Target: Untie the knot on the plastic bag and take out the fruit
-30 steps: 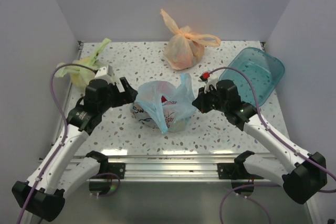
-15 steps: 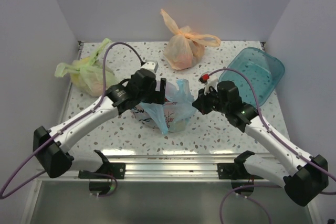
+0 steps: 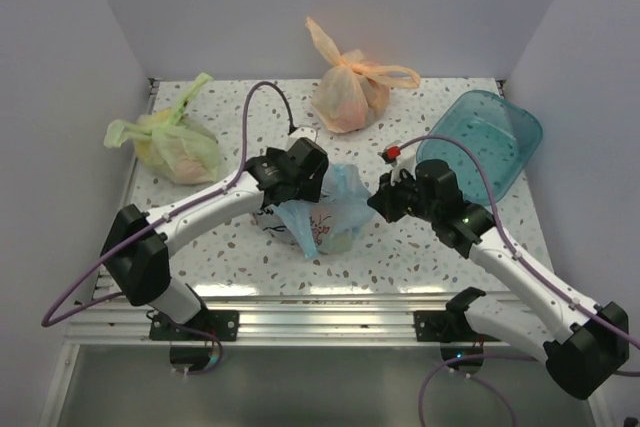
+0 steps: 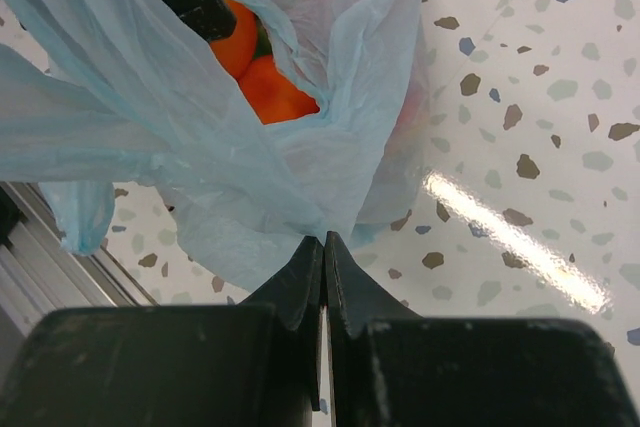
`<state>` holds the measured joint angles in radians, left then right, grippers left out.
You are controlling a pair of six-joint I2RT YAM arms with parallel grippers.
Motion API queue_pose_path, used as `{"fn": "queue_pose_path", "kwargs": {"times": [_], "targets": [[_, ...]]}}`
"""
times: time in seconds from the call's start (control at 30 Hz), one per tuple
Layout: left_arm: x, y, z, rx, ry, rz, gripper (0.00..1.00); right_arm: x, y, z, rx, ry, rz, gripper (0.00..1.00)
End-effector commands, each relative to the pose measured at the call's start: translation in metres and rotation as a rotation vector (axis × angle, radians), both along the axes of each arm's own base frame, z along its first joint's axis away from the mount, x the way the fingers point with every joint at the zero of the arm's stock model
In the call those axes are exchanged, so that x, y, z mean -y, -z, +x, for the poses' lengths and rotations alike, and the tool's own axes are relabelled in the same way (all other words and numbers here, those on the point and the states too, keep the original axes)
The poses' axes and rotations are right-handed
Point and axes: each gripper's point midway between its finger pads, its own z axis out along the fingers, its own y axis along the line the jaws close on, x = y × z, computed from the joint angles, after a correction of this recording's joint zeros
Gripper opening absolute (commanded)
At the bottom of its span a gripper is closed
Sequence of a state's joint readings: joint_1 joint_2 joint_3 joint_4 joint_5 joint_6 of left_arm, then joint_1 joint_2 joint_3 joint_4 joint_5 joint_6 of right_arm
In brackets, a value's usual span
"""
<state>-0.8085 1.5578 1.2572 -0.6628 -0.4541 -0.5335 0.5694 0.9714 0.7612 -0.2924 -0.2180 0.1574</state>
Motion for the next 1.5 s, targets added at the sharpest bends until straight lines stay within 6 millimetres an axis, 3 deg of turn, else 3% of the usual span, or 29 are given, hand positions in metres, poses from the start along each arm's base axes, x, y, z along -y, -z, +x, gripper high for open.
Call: {"fn": "queue_pose_path", "kwargs": {"times": [0.0, 0.13, 0.27, 0.43, 0.53, 0.6, 0.63, 0.7, 0.73, 0.77, 0.8, 0.83, 0.93, 1.0, 1.03, 1.1, 1.2, 1.3, 1.37, 1.4, 1.47], "targets": [[-0.021, -0.007, 0.004, 0.069, -0.076, 0.050, 0.87, 0.008, -0.006, 0.002, 0.040, 0.040, -0.011, 0.00], [-0.061, -0.015, 0.012, 0.117, -0.181, 0.108, 0.81, 0.016, -0.004, 0.009, 0.048, 0.105, -0.025, 0.00], [-0.117, -0.017, 0.029, 0.130, -0.304, 0.099, 0.78, 0.026, -0.003, 0.016, 0.050, 0.184, -0.042, 0.00], [-0.157, -0.014, 0.039, 0.118, -0.373, 0.098, 0.73, 0.032, -0.008, 0.029, 0.063, 0.267, -0.043, 0.00], [-0.175, -0.015, 0.046, 0.112, -0.400, 0.058, 0.65, 0.031, -0.016, 0.040, 0.080, 0.297, -0.042, 0.00], [-0.170, -0.018, 0.051, 0.113, -0.365, 0.009, 0.51, 0.027, -0.016, 0.049, 0.084, 0.299, -0.050, 0.00], [-0.171, -0.024, 0.053, 0.113, -0.353, -0.020, 0.36, 0.028, -0.026, 0.057, 0.105, 0.319, -0.051, 0.00], [-0.171, -0.032, 0.056, 0.117, -0.341, -0.058, 0.23, 0.025, -0.027, 0.071, 0.117, 0.328, -0.087, 0.00], [-0.176, -0.047, 0.060, 0.145, -0.347, -0.088, 0.17, 0.024, -0.046, 0.081, 0.151, 0.341, -0.073, 0.00], [-0.172, -0.053, 0.060, 0.141, -0.319, -0.124, 0.06, 0.024, -0.053, 0.090, 0.166, 0.358, -0.083, 0.00], [-0.172, -0.061, 0.060, 0.149, -0.311, -0.145, 0.00, 0.024, -0.059, 0.096, 0.181, 0.363, -0.097, 0.00], [-0.174, -0.080, 0.061, 0.183, -0.303, -0.181, 0.00, 0.019, -0.073, 0.111, 0.199, 0.377, -0.096, 0.00], [-0.173, -0.106, 0.055, 0.227, -0.271, -0.217, 0.00, 0.017, -0.091, 0.142, 0.222, 0.423, -0.102, 0.00], [-0.163, -0.113, 0.047, 0.227, -0.225, -0.259, 0.00, 0.015, -0.092, 0.155, 0.216, 0.432, -0.125, 0.00], [-0.160, -0.115, 0.040, 0.231, -0.206, -0.282, 0.00, 0.012, -0.106, 0.162, 0.230, 0.435, -0.117, 0.00], [-0.146, -0.115, 0.030, 0.218, -0.162, -0.358, 0.00, 0.004, -0.096, 0.164, 0.181, 0.408, -0.133, 0.00], [-0.123, -0.107, 0.008, 0.175, -0.092, -0.494, 0.00, -0.001, -0.102, 0.156, 0.155, 0.397, -0.081, 0.20], [-0.105, -0.096, -0.010, 0.131, -0.048, -0.606, 0.00, 0.006, -0.110, 0.136, 0.126, 0.412, -0.035, 0.60], [-0.097, -0.089, -0.021, 0.104, -0.031, -0.650, 0.00, 0.012, -0.112, 0.123, 0.104, 0.428, -0.010, 0.73], [-0.095, -0.086, -0.024, 0.096, -0.033, -0.654, 0.00, 0.016, -0.126, 0.113, 0.119, 0.433, 0.025, 0.85], [-0.094, -0.082, -0.030, 0.086, -0.043, -0.653, 0.00, 0.013, -0.134, 0.099, 0.108, 0.413, 0.070, 0.95]]}}
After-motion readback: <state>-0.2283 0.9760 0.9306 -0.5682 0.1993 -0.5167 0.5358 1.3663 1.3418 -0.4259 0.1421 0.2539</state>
